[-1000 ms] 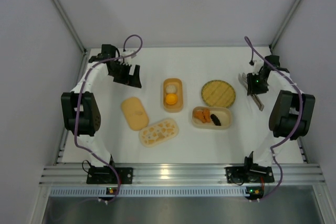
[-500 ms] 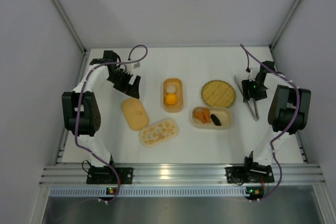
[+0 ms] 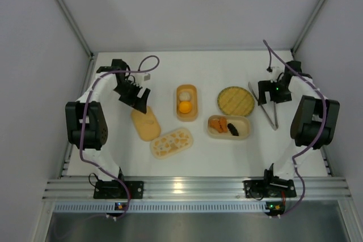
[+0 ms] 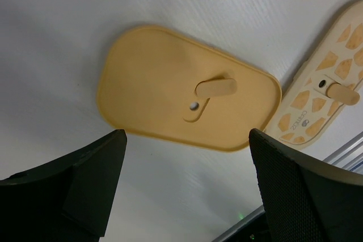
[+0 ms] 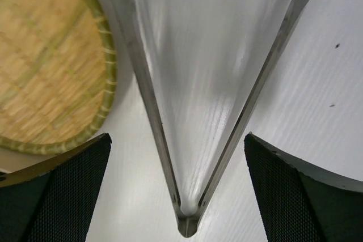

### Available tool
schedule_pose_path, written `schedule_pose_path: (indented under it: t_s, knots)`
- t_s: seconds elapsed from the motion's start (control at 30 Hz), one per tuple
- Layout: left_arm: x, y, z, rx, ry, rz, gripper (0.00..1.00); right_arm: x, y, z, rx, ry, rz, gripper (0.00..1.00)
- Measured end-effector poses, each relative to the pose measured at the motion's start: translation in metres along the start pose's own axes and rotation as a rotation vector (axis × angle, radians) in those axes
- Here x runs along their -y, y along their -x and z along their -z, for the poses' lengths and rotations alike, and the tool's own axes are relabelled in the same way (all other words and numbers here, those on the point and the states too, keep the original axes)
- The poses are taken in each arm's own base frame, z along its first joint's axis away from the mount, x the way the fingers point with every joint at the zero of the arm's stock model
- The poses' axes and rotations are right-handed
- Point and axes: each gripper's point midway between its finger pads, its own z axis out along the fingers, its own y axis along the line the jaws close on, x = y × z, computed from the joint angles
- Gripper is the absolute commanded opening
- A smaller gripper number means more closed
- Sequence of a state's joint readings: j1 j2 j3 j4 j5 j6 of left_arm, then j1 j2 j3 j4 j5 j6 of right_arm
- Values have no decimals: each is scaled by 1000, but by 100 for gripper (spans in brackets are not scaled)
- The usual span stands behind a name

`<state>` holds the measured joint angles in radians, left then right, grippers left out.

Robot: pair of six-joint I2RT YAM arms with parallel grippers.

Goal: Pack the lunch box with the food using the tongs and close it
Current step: Place the clamp at the center of the board, then pick up the box lid from the center of the board.

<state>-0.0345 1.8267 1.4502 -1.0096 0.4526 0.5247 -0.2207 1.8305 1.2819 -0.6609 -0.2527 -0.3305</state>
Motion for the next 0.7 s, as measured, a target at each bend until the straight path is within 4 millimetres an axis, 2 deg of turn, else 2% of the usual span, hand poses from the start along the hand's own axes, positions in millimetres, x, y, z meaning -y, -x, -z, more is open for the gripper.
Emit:
schedule_pose_path:
  t_s: [0.07, 0.23, 0.3, 0.4, 0.53, 0.57, 0.7]
  knots:
    - [-2, -6, 4, -22, 35, 37, 90, -6, 15, 19, 55, 18, 14, 99]
    - [-4, -37, 11, -121, 108, 179, 85, -19, 68, 80, 244, 28, 71, 99]
    - [-2, -46, 13, -151, 114, 233, 85, -21, 82, 97, 294, 25, 89, 99]
    - [2, -52, 13, -173, 111, 316, 81, -22, 90, 107, 315, 22, 97, 99]
    - [8, -65, -1, -228, 96, 443, 73, -24, 81, 105, 280, 34, 85, 99]
    - [9, -70, -6, -248, 90, 476, 65, -24, 79, 105, 274, 35, 83, 99]
    - [8, -78, -21, -290, 100, 566, 48, -26, 74, 105, 256, 39, 77, 99]
